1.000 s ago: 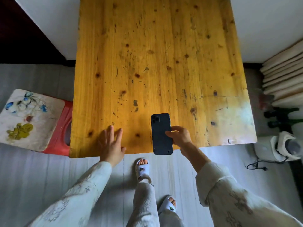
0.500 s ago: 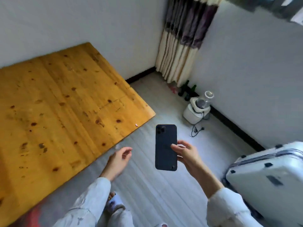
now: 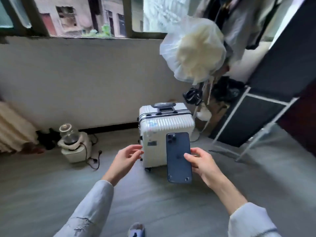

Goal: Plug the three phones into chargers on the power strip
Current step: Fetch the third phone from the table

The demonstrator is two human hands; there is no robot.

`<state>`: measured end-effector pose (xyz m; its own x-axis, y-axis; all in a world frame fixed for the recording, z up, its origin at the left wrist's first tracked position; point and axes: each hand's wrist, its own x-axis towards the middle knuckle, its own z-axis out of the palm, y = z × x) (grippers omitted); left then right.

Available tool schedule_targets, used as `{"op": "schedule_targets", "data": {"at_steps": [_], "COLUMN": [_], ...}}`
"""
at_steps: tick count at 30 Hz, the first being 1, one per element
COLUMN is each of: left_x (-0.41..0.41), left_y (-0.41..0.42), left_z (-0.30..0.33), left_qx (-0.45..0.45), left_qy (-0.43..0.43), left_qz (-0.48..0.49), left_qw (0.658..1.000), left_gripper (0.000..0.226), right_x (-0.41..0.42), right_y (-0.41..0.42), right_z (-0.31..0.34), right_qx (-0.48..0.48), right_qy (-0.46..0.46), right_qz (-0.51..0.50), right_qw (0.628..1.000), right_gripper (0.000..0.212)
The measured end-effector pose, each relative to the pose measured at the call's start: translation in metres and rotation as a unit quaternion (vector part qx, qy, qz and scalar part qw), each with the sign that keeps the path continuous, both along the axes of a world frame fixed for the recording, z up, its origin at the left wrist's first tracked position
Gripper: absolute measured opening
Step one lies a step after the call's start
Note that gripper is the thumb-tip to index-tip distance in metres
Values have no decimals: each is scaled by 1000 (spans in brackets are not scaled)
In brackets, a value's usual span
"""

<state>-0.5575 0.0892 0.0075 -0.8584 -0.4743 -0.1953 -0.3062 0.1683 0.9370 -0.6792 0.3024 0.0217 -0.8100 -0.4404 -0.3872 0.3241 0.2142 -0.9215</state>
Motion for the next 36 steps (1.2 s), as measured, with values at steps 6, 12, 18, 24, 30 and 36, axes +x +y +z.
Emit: {"op": "schedule_targets", "data": {"at_steps": [6,12,18,24,30,36], "left_x": [-166,-330,-452,-541,-617,-675], "left_y": [92,190,289,442,599,753], "left_z": [-7,-11,-17,-25,-23,-14], "left_qx": [-21,6,27,18,25,24], "left_qy": [0,18,3,-27,-23,-35], "left_qz": [-202,-329,-397,-534,-582,-614], "left_qw": [979,944,917,845,812,788], "left_gripper": [16,17,20,19,18,19], "right_x": [-86,-181,-245,-286,-350,-409], "right_y": [119,214,301,422,558,697], "right_z": [-1,-5,-1,-8,-16,-5], "right_qx": [-10,-34,-41,-67,-75,-75], "right_qy": [3,-5,-12,-6,1,1], "right_qz": [-196,-336,-433,-550,-601,-634], "right_qw": [980,941,900,832,795,769], "right_gripper": [15,9,6,7,4,8]}}
